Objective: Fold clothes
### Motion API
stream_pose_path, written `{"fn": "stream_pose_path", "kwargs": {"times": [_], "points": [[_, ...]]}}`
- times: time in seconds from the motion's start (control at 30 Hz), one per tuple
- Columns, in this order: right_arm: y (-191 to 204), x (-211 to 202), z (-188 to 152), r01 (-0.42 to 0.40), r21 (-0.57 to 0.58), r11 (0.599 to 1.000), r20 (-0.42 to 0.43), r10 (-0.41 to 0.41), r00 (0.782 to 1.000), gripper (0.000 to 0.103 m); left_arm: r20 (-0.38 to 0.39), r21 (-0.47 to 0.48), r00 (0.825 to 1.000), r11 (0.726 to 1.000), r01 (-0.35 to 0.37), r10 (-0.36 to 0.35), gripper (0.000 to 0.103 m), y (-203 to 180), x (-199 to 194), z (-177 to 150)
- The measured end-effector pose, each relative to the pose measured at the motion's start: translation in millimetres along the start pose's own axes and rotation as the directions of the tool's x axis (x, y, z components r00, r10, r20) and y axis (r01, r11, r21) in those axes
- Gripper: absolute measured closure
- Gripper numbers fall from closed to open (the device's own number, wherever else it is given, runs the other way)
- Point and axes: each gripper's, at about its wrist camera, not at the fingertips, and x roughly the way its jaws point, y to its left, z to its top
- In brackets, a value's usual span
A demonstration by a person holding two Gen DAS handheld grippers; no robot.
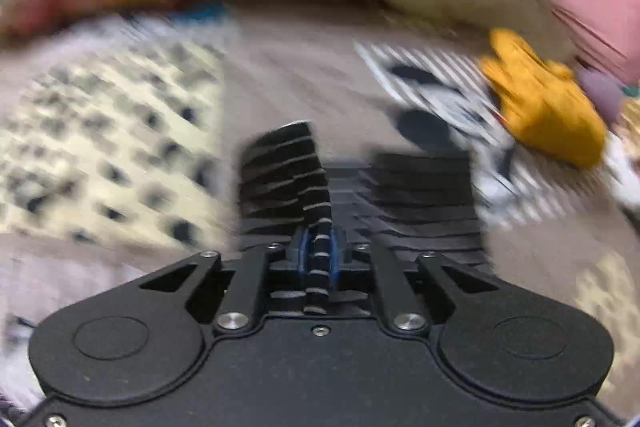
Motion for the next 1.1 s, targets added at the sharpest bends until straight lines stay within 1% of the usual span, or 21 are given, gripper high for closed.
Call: {"fn": "stream_pose_path", "kwargs": {"times": [0.03,0.07,0.1,0.13,0.17,0.27,0.33,0.4,0.47,0.57,0.6,0.63,0.67,0.73,0.77,0.83,0.93,0.97,1.0,1.07,1.1], "points": [[0.9,-2.9,-1.1,0.014,-0.023,1.000,0.002,-0.014,1.000,0.090,-0.009,0.000,1.000,1.000,0.004,-0.004,0.083,-2.6,0.2,-2.0],[2.3,-6.0,-2.0,0.029,-0.050,0.998,0.005,-0.029,1.000,0.080,0.015,0.013,1.000,1.000,-0.004,0.003,0.080,-4.3,-5.9,-3.1],[3.7,-9.1,-2.9,0.043,-0.076,0.996,0.009,-0.043,0.999,0.075,0.041,0.021,0.999,1.000,0.002,-0.003,0.080,-3.0,-15.0,-3.8],[4.6,-16.4,-4.0,0.054,-0.110,0.992,0.025,-0.052,0.998,0.066,0.063,0.012,0.998,1.000,0.024,-0.025,0.080,2.7,-27.2,-4.6],[5.4,-24.6,-5.0,0.065,-0.145,0.987,0.044,-0.059,0.997,0.061,0.090,0.005,0.995,0.999,0.036,-0.036,0.080,11.0,-43.1,-8.0],[5.7,-41.4,-10.0,0.093,-0.244,0.965,0.063,-0.080,0.995,0.060,0.169,-0.017,0.984,0.998,0.065,-0.061,0.079,38.0,-91.5,-20.6],[4.5,-50.6,-13.4,0.104,-0.290,0.951,0.074,-0.086,0.994,0.060,0.221,-0.053,0.973,0.996,0.076,-0.062,0.077,62.8,-129.7,-41.3],[2.8,-57.9,-16.0,0.113,-0.318,0.941,0.086,-0.090,0.992,0.060,0.237,-0.091,0.968,0.991,0.102,-0.078,0.076,81.0,-157.2,-70.5],[1.6,-64.2,-13.7,0.117,-0.320,0.940,0.091,-0.092,0.992,0.061,0.253,-0.128,0.963,0.983,0.128,-0.093,0.076,98.9,-184.5,-99.8],[6.8,-61.7,-7.7,0.114,-0.323,0.940,0.108,-0.083,0.991,0.061,0.237,-0.108,0.956,0.973,0.205,-0.175,0.076,96.3,-206.1,-149.8],[6.9,-59.4,-2.9,0.110,-0.311,0.944,0.114,-0.078,0.990,0.061,0.224,-0.088,0.956,0.972,0.216,-0.192,0.076,87.9,-206.8,-163.7],[6.5,-55.7,2.7,0.105,-0.290,0.951,0.117,-0.073,0.990,0.064,0.210,-0.068,0.955,0.971,0.227,-0.209,0.077,79.5,-207.6,-177.6],[4.9,-52.3,7.7,0.097,-0.273,0.957,0.119,-0.067,0.991,0.070,0.197,-0.049,0.954,0.970,0.239,-0.225,0.078,71.2,-208.4,-191.4],[9.0,-49.1,12.1,0.085,-0.291,0.953,0.122,-0.051,0.991,0.072,0.188,-0.011,0.954,0.971,0.240,-0.234,0.079,57.3,-207.2,-207.3],[13.7,-45.6,13.0,0.072,-0.315,0.946,0.113,-0.038,0.993,0.072,0.201,-0.023,0.952,0.970,0.241,-0.232,0.079,54.2,-206.3,-208.6],[24.5,-38.7,13.3,0.050,-0.372,0.927,0.092,-0.017,0.996,0.072,0.238,-0.059,0.940,0.963,0.264,-0.243,0.079,57.0,-206.4,-199.2],[41.7,-27.6,7.8,0.062,-0.481,0.875,0.080,-0.026,0.996,0.072,0.282,-0.048,0.931,0.965,0.257,-0.234,0.079,58.8,-197.7,-161.2],[44.8,-25.1,6.2,0.067,-0.498,0.865,0.082,-0.030,0.996,0.072,0.288,-0.030,0.933,0.972,0.232,-0.214,0.079,58.1,-190.3,-146.8],[47.3,-21.1,4.9,0.075,-0.516,0.853,0.085,-0.036,0.996,0.072,0.277,-0.005,0.940,0.977,0.211,-0.202,0.079,55.3,-178.0,-130.5],[49.1,-13.3,4.4,0.086,-0.529,0.844,0.082,-0.049,0.995,0.072,0.254,0.031,0.952,0.985,0.169,-0.172,0.079,49.1,-151.4,-99.5],[47.8,-8.3,4.9,0.093,-0.523,0.847,0.070,-0.066,0.995,0.072,0.242,0.043,0.958,0.988,0.148,-0.154,0.079,45.6,-137.0,-84.7]]}}
